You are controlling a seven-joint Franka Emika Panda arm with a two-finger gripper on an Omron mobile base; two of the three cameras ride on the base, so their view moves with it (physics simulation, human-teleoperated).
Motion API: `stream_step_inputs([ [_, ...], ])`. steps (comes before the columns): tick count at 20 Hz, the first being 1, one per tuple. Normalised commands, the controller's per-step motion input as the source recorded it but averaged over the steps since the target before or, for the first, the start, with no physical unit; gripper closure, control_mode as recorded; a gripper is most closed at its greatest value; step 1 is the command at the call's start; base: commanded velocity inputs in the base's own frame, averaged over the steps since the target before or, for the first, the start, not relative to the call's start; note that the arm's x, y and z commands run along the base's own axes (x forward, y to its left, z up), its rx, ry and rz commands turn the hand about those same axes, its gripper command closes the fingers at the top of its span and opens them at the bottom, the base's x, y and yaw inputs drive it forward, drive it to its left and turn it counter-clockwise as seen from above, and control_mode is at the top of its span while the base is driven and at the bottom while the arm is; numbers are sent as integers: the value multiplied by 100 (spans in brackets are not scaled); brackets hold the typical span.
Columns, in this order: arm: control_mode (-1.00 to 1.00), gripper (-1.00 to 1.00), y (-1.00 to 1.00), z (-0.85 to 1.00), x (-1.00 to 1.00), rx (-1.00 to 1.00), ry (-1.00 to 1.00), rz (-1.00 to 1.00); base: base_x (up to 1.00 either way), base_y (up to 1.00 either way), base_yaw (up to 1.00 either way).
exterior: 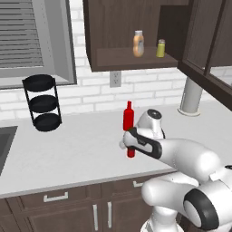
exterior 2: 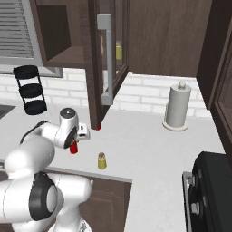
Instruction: Put the shaker and condiment bottle from the counter next to their counterparts in the cabinet.
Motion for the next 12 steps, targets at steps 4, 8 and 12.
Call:
stream_step_inputs([
  [4,-100,100,-3,48,0,0,0,-8,0,0,0],
  [8,-100,100,0,57,0,0,0,-7,0,0,0],
  [12,-100,100,0,63,0,1,0,-9,0,0,0],
])
